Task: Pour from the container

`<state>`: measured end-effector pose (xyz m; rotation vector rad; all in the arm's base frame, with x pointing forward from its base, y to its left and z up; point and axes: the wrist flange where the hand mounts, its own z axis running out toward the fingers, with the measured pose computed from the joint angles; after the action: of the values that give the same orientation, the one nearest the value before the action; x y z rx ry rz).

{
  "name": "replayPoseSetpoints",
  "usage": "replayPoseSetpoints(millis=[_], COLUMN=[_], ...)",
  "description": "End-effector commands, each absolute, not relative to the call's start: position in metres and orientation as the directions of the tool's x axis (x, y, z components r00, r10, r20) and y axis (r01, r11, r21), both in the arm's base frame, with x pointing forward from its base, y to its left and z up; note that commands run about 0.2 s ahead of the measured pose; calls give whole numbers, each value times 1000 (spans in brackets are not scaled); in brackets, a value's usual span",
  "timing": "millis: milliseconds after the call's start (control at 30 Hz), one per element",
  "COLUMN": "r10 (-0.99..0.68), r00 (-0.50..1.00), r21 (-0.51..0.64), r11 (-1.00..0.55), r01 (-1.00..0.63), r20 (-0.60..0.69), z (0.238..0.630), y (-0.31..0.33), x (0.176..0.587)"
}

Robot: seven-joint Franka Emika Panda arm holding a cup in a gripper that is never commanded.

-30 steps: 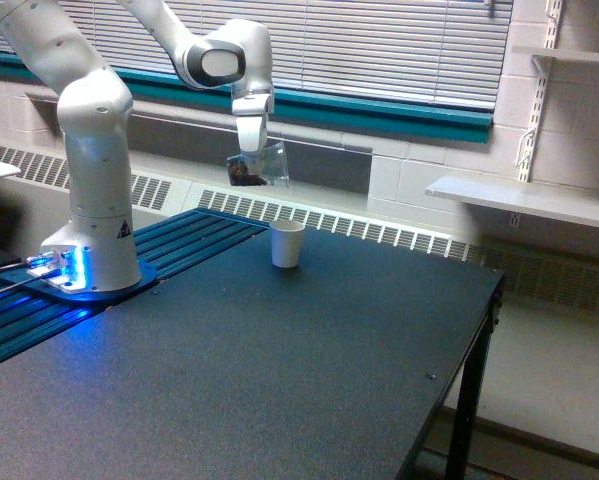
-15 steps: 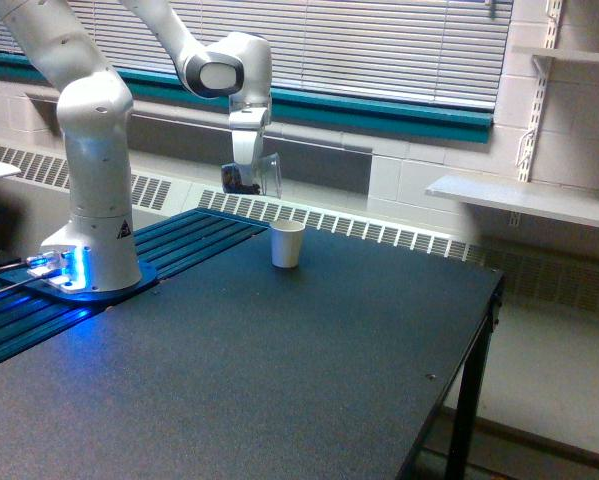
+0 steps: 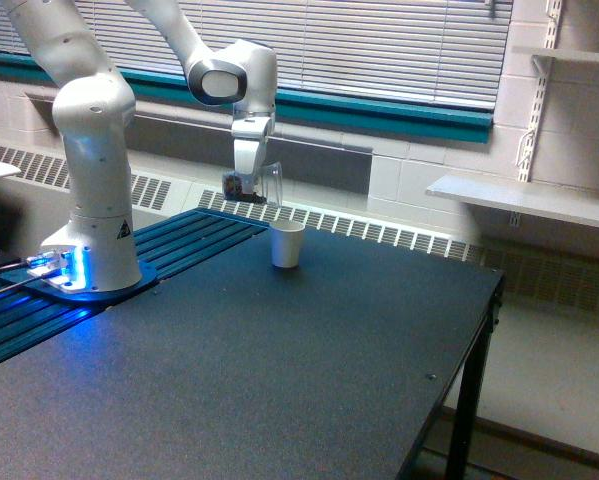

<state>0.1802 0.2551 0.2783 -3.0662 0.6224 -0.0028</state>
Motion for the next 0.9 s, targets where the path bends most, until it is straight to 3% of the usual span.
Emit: replayPoseSetpoints(millis=[33,900], r10=[-365,-310], r00=[931,944], r21=[19,76], r11=[-931,-950], r01=[-365,-303], r20=[-26,-111], z=[261,247], y=[239,246], x=[181,186])
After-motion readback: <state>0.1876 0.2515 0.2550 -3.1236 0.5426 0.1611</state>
